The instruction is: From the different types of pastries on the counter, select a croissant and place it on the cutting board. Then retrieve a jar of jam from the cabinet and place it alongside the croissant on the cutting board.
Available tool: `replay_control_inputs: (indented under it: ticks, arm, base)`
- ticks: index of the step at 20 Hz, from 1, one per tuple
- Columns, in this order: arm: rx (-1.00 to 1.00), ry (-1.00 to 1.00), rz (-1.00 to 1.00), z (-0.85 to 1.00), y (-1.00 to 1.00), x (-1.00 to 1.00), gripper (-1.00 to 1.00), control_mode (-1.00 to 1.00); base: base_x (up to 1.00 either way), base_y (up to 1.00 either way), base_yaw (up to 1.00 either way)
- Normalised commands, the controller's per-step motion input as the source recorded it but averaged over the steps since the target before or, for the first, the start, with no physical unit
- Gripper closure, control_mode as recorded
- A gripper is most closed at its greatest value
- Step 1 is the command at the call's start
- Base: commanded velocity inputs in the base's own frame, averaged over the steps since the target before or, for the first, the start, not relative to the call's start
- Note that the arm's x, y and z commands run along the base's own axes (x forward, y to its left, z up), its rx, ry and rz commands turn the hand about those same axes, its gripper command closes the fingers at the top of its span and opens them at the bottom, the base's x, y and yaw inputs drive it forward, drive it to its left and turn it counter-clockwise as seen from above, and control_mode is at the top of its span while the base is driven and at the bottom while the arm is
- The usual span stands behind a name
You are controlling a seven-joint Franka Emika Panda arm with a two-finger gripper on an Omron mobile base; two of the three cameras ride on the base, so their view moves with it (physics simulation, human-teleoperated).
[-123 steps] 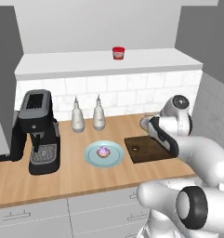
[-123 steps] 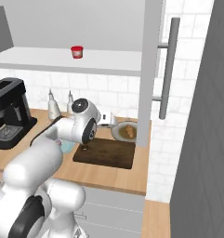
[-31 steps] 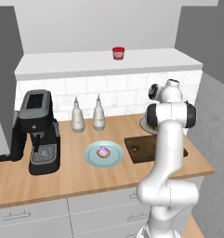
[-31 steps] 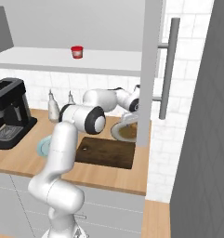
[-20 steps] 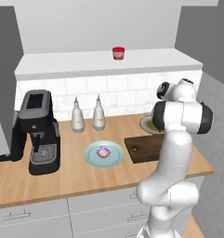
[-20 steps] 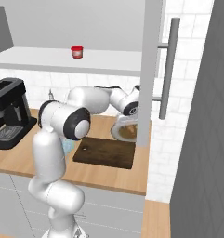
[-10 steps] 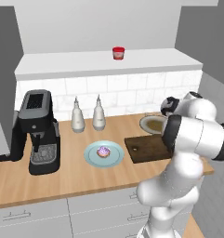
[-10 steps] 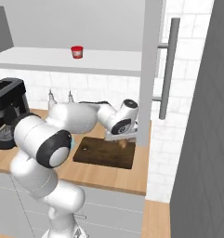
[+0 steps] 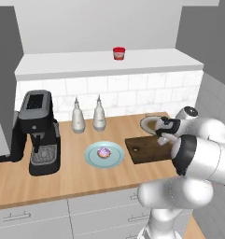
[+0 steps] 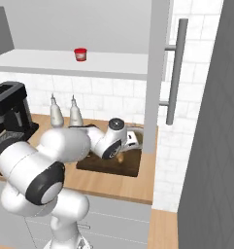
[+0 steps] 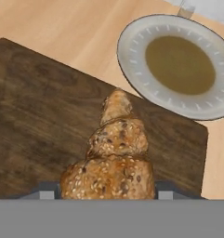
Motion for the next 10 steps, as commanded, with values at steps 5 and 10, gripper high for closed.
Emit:
replay_control_inputs:
  ticks: [5, 10]
  arm:
    - [-0.01, -0.02, -0.01, -0.15, 0.04, 0.04, 1.0, -1.0]
    - [-0.01, 0.02, 0.0, -0.32, 0.05, 0.07, -1.0, -1.0]
  base:
    - [0.0, 0.0, 0.0]
    - [0.0, 0.0, 0.0]
